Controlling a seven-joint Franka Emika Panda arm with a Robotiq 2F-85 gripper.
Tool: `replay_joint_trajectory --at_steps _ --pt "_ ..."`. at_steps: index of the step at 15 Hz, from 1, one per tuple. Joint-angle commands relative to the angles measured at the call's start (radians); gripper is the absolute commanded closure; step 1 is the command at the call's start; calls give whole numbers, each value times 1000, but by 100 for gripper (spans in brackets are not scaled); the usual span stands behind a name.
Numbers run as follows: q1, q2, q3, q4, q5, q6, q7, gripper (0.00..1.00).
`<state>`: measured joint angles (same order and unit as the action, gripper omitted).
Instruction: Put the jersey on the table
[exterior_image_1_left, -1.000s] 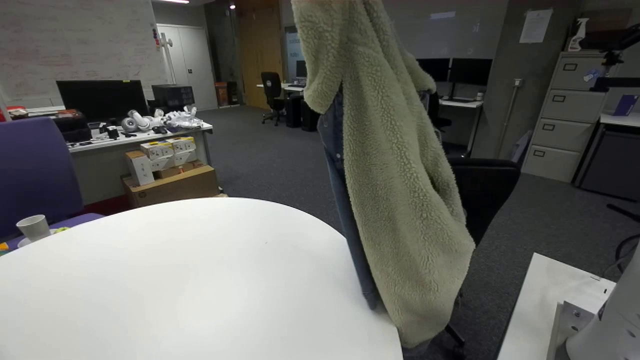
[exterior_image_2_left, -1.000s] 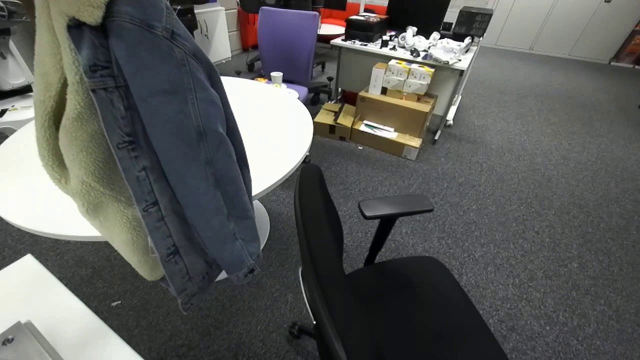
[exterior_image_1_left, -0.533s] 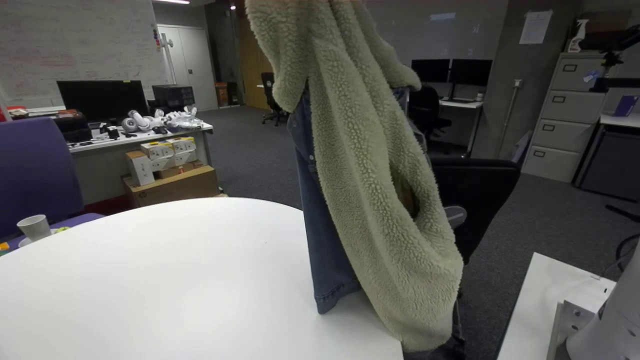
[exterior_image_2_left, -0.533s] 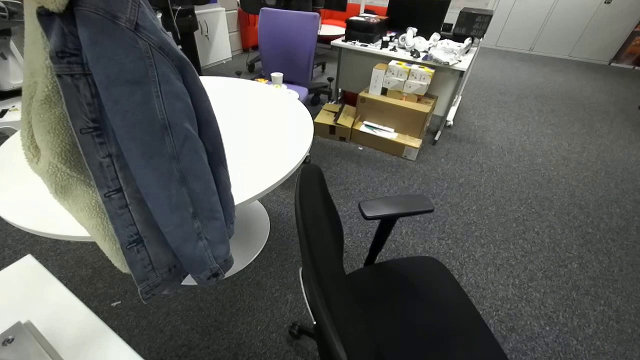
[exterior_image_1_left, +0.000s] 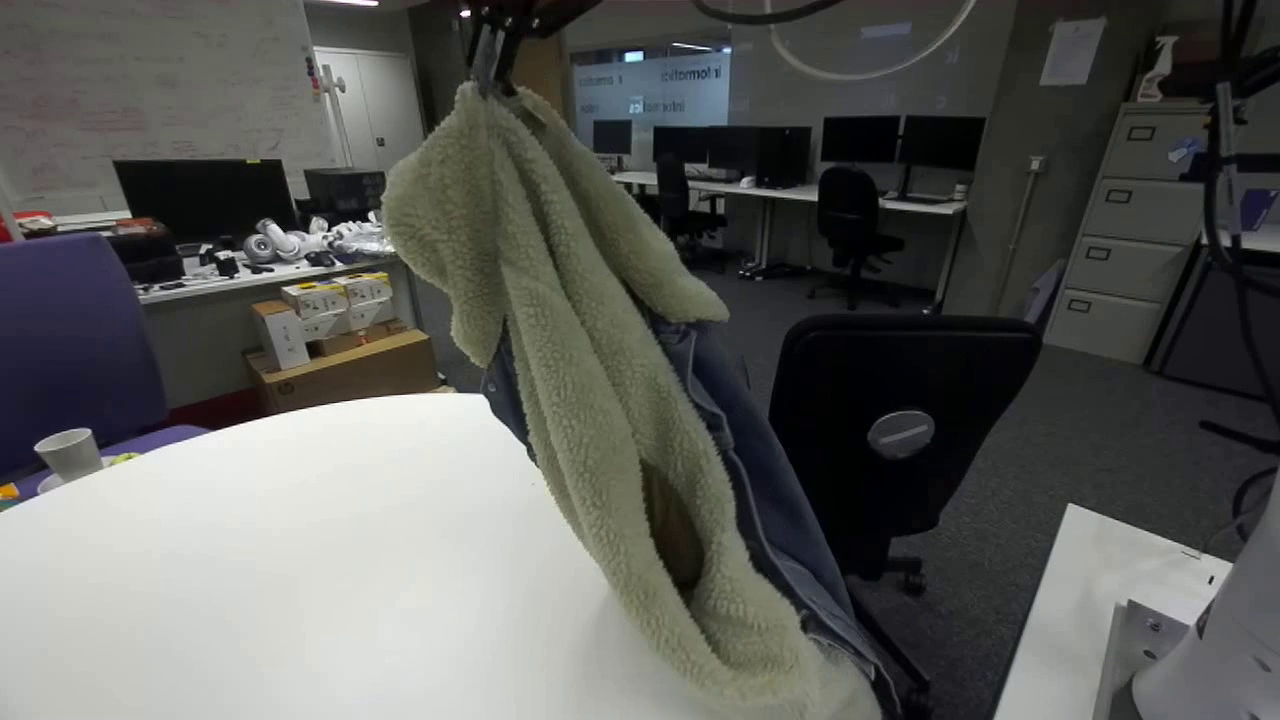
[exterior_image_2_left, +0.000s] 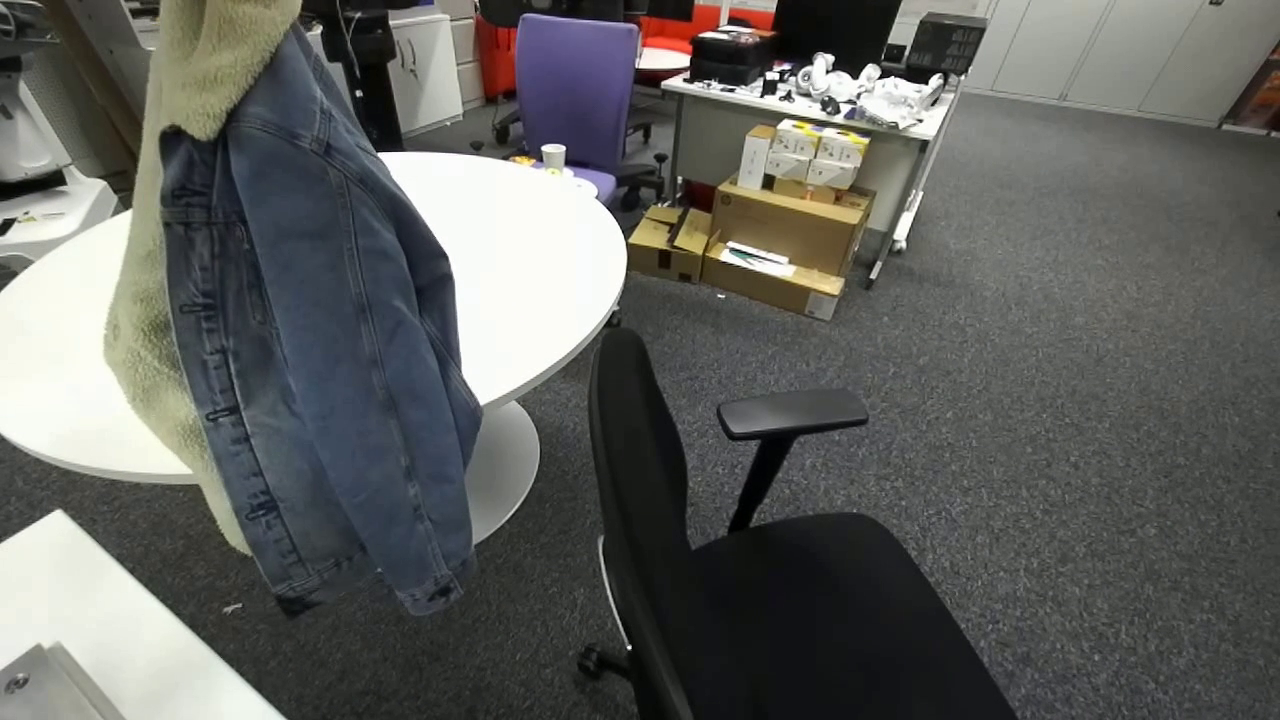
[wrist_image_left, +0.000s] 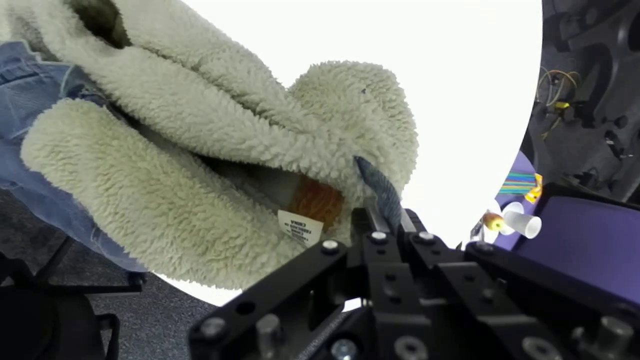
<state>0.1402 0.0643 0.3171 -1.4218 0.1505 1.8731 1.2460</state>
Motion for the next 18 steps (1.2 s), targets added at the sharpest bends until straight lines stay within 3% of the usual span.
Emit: replay_joint_trajectory --at_steps 1,9,13,18 --pt "51 51 -42 41 7 -10 7 99" --pt "93 135 -104 -16 -60 10 26 99" --pt "144 228 -115 48 -135 1 51 99" --pt "282 361 -111 191 -269 -18 124 99"
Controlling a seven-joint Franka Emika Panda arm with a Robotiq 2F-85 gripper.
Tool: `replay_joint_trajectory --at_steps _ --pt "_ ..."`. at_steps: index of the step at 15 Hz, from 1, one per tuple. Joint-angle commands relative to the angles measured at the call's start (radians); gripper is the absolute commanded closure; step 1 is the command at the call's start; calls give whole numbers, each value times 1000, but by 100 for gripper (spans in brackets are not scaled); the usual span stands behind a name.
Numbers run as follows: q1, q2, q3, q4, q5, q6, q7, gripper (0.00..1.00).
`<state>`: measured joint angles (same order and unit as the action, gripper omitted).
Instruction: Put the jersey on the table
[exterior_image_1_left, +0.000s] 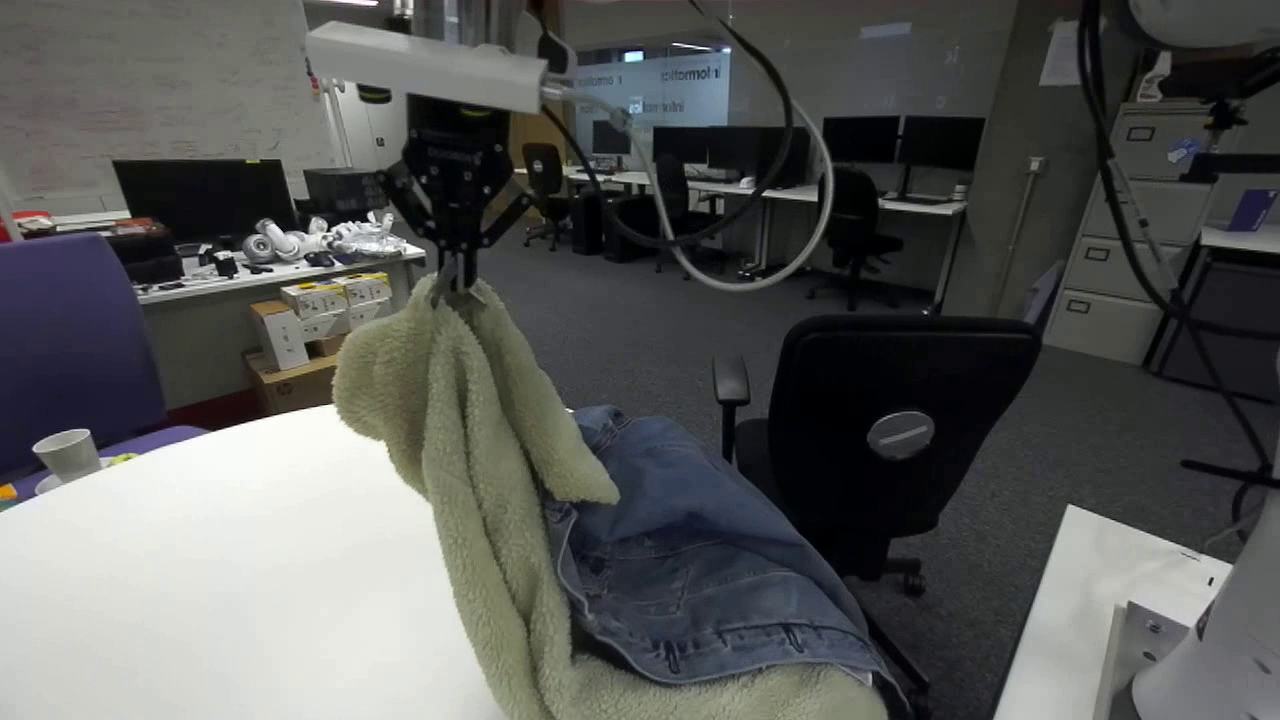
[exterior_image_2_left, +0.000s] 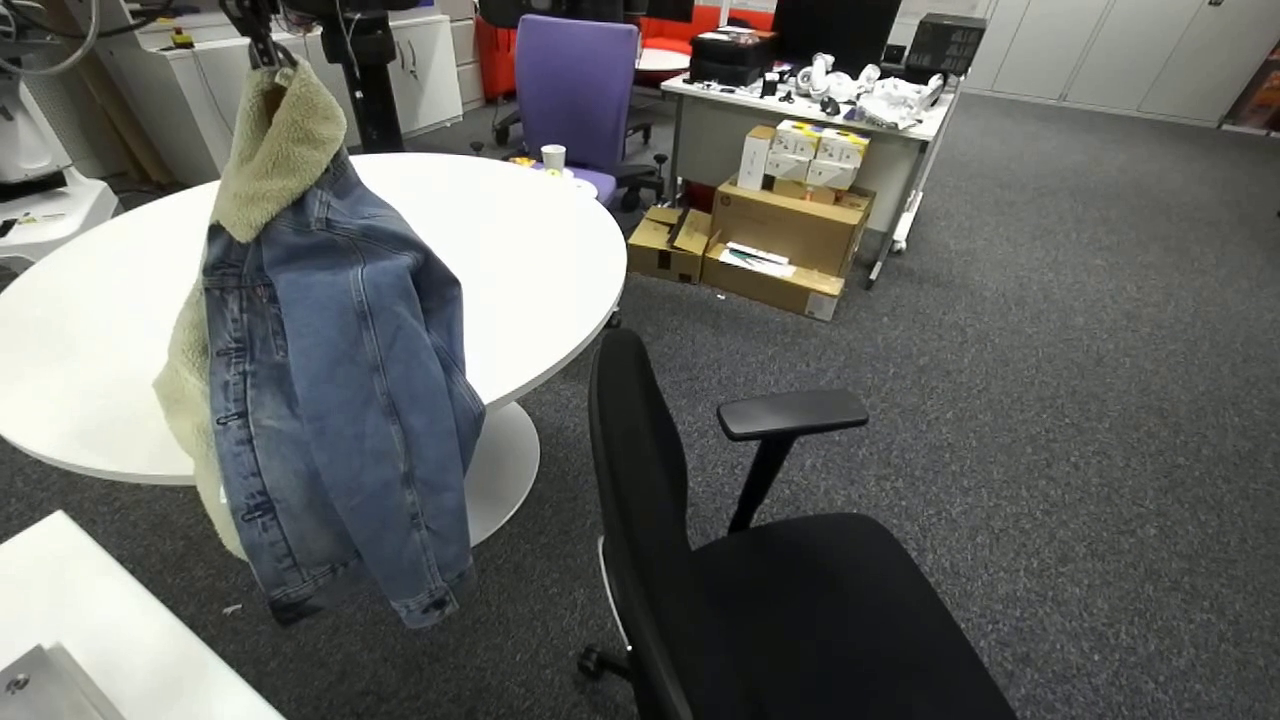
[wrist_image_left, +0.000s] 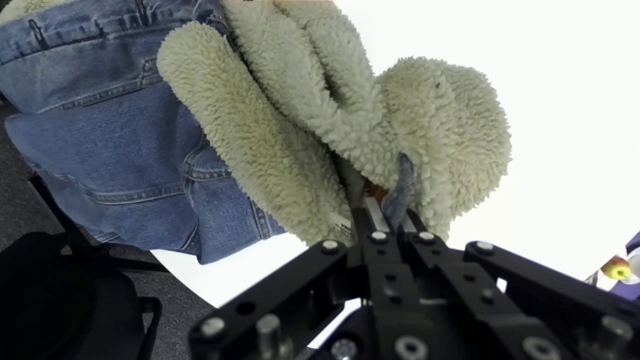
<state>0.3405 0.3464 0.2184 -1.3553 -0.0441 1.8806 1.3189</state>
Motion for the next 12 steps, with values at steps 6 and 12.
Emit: replay_joint_trajectory --at_steps 6,12 --pt "230 248 -22 296 -149 -19 93 99" --pt "240 378 -10 436 20 -33 80 99"
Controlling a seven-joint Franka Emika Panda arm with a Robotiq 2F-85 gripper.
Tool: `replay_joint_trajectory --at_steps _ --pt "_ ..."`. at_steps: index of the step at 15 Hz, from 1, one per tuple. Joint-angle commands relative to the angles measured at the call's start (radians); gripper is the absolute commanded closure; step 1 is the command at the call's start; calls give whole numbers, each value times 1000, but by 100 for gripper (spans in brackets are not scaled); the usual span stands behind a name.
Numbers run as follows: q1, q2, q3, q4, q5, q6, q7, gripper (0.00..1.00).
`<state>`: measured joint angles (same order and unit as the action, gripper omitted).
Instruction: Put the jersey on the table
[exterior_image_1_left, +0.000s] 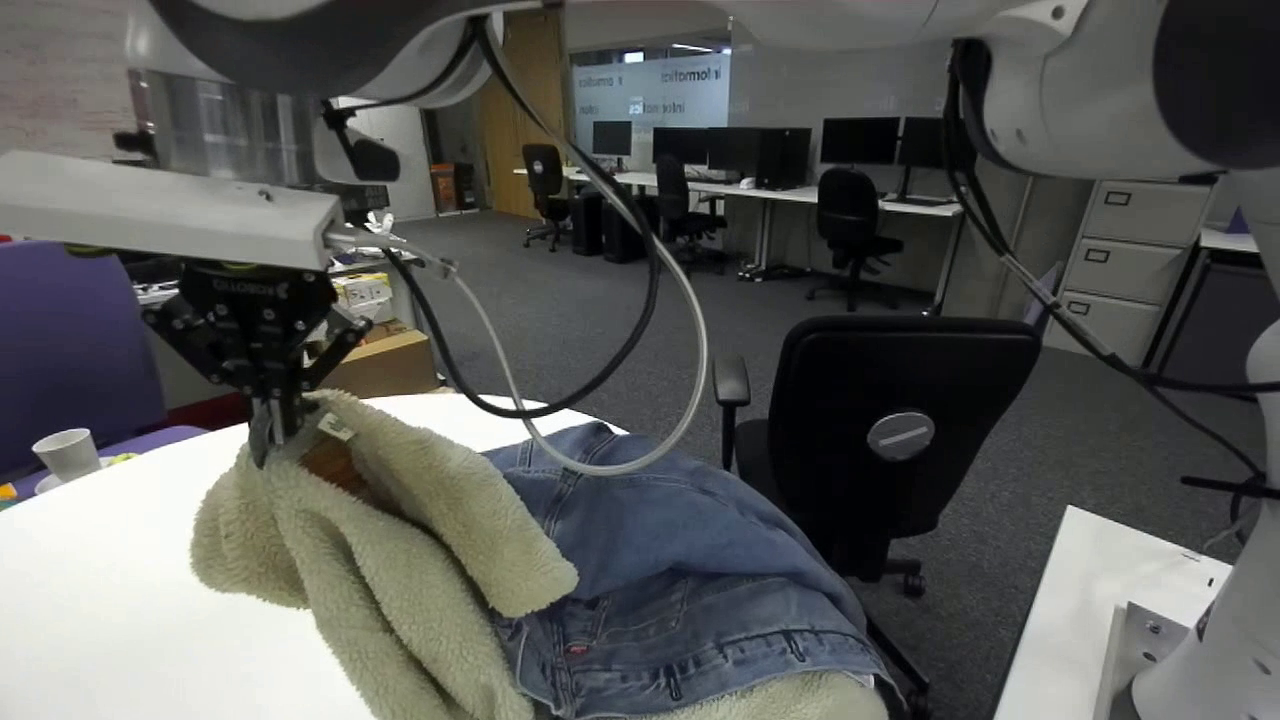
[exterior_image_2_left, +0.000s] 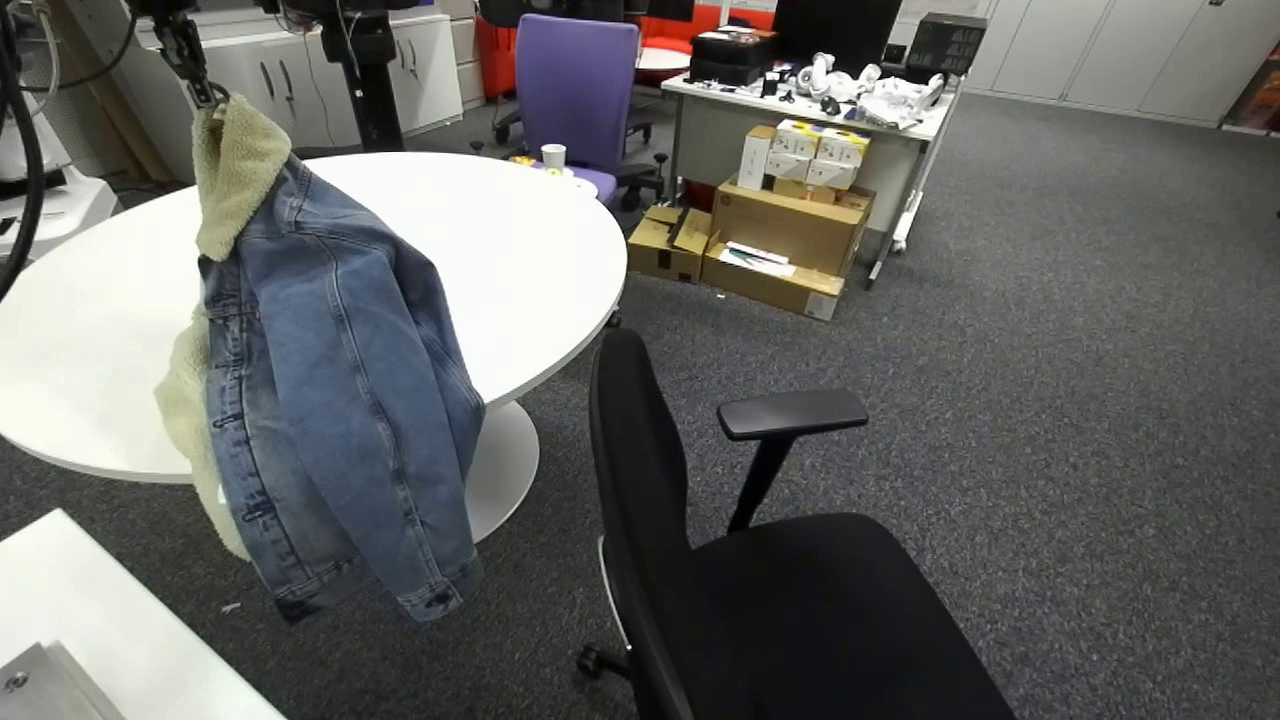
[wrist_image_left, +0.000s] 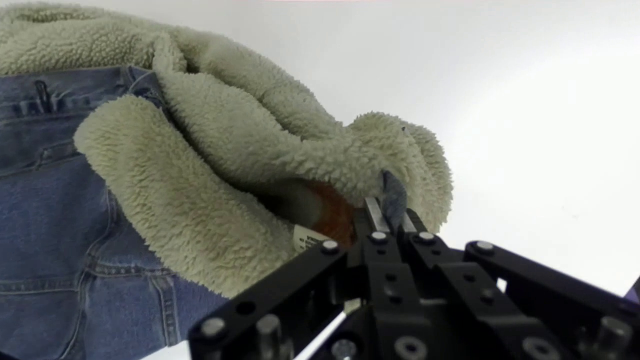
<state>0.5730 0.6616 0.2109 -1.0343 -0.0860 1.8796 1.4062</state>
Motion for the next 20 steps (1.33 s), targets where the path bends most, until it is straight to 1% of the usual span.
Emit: replay_joint_trajectory --at_steps 1,3,4,5,6,15,16,19,20 --pt "10 78 -5 131 72 -33 -9 99" --pt "16 98 -10 158 79 -37 -14 99" --pt "3 92 14 146 61 -35 -17 99" --pt "2 78 1 88 45 -2 -3 99" --pt "3 83 1 91 44 -1 -3 96" --pt "2 91 0 89 43 -1 -3 96" --pt "2 91 0 89 43 -1 -3 99" --pt "-2 61 0 43 42 28 -3 99" --pt "-2 55 2 42 45 29 -1 71"
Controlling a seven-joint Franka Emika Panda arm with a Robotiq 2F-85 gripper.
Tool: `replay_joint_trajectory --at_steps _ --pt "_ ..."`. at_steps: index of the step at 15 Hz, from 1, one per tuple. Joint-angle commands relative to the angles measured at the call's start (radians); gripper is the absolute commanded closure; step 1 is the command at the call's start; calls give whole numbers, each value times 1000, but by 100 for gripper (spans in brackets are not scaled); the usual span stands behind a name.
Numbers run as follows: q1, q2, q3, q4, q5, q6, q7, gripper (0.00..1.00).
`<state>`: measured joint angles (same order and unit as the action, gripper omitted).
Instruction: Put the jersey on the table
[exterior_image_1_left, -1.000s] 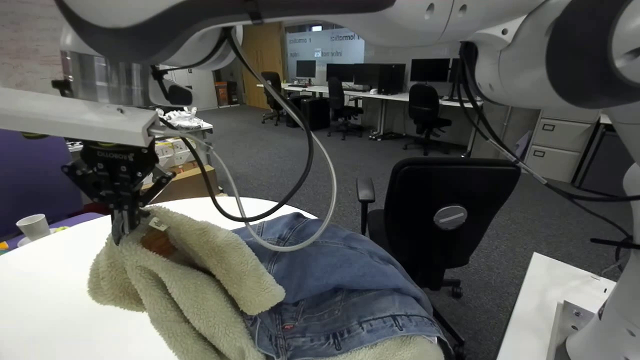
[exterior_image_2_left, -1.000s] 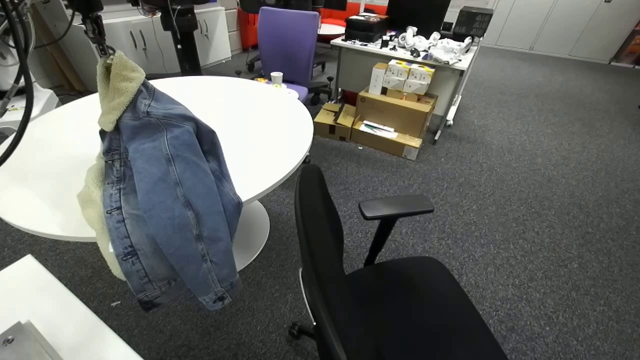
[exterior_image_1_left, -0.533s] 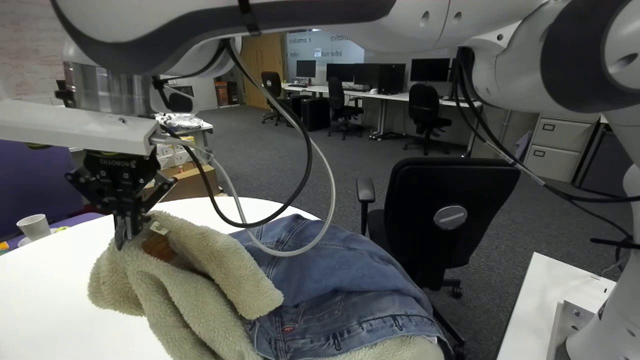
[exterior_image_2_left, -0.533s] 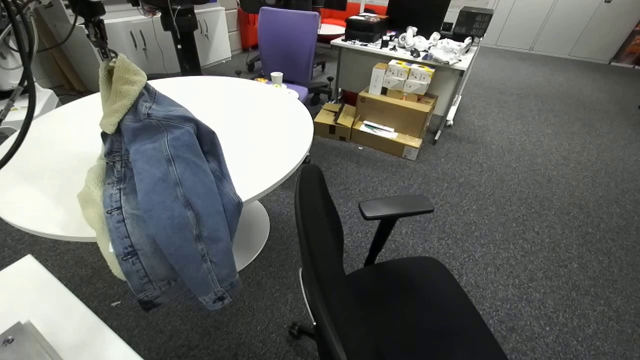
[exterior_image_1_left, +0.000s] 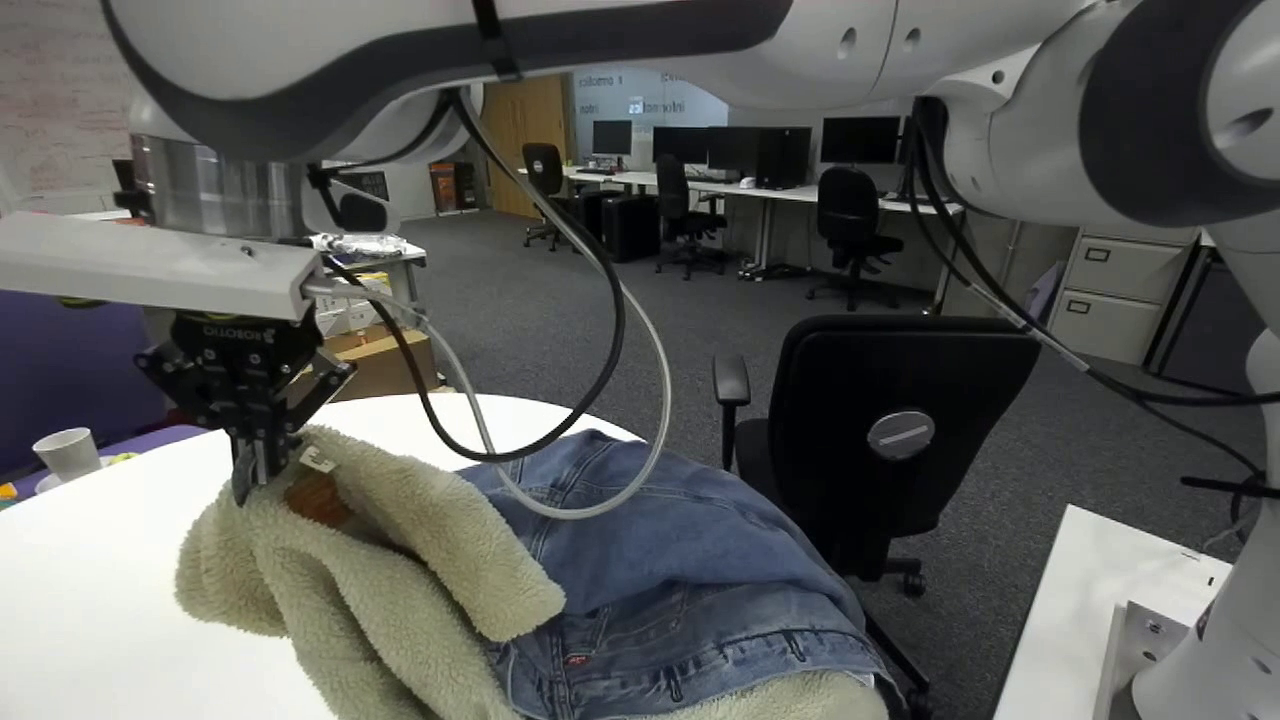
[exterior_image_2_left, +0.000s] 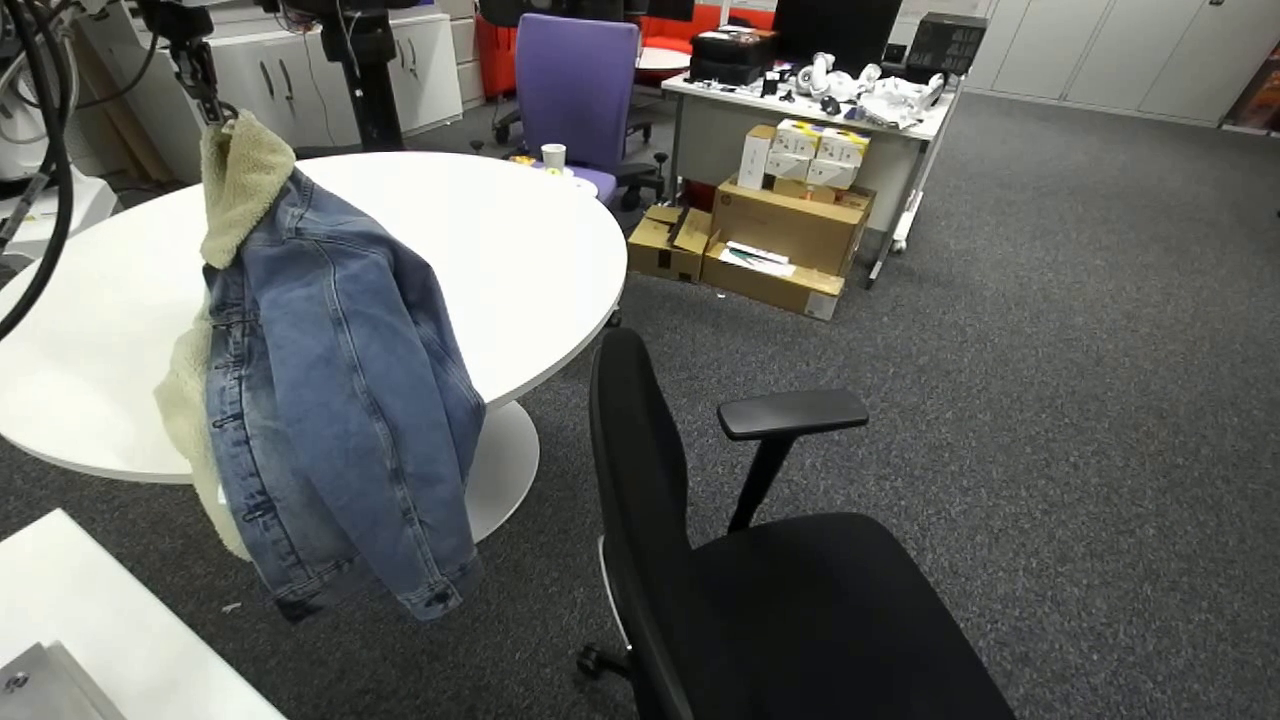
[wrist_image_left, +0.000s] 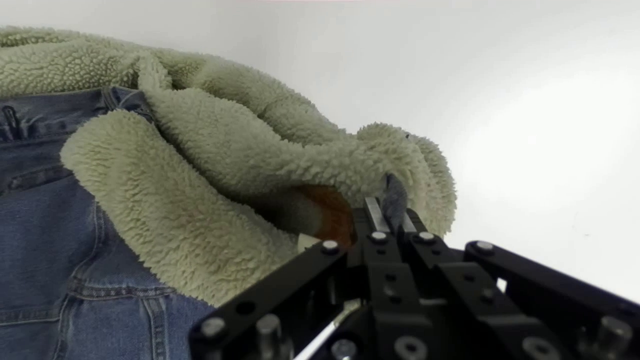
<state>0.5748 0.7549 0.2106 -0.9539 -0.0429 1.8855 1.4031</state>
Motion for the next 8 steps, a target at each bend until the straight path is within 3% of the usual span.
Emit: replay_joint_trajectory --at_steps 1,8 --pt "-3 -51 5 -40 5 22 6 68" --pt "4 -192 16 -72 11 -13 49 19"
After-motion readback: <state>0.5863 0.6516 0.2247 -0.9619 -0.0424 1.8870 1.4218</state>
